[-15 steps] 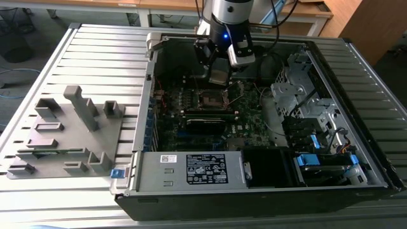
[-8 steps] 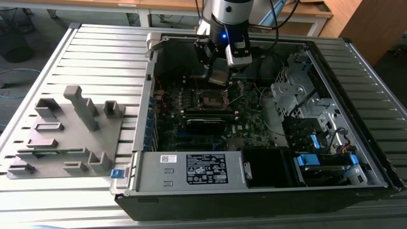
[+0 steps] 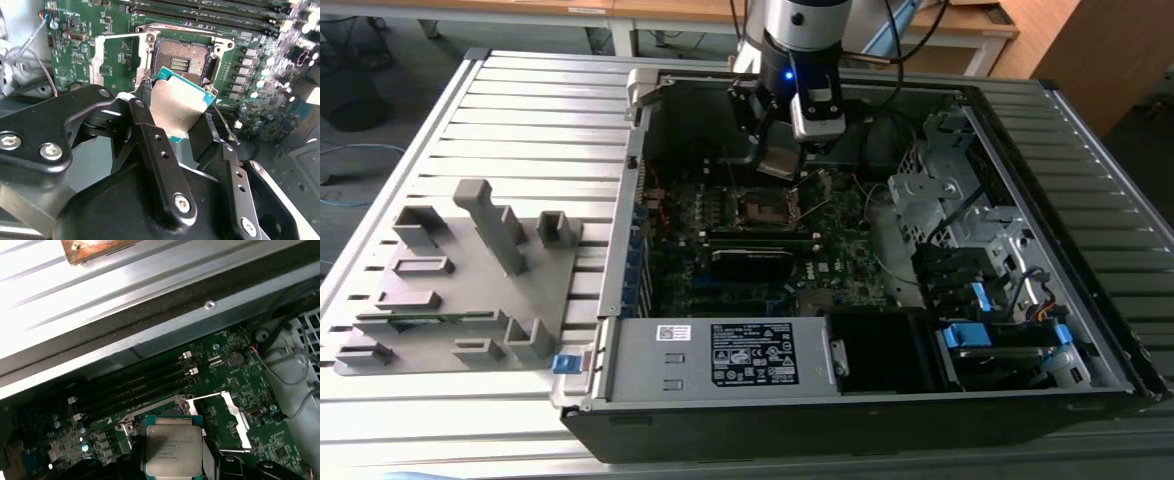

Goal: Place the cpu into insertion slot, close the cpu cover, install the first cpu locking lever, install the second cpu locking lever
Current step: 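Place the cpu into insertion slot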

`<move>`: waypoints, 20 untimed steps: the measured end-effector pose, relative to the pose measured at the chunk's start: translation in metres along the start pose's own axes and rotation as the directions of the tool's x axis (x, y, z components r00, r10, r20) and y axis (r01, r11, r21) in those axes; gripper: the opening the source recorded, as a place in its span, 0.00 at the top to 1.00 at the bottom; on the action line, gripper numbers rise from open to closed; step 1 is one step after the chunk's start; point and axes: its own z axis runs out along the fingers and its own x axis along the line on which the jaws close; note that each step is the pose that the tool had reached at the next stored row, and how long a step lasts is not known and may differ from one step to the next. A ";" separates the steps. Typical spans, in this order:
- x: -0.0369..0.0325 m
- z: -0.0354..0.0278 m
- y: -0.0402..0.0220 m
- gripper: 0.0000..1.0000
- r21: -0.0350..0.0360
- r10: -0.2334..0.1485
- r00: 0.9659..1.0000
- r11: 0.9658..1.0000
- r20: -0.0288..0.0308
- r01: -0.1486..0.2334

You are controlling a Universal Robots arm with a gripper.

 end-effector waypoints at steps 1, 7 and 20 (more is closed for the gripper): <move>0.0000 0.0003 0.0000 0.46 0.000 0.038 0.999 0.999 0.003 -0.038; 0.0000 0.0010 -0.0001 0.46 0.000 0.144 0.989 0.990 0.013 -0.144; 0.0000 0.0025 -0.0002 0.46 -0.005 0.371 0.928 0.929 0.034 -0.371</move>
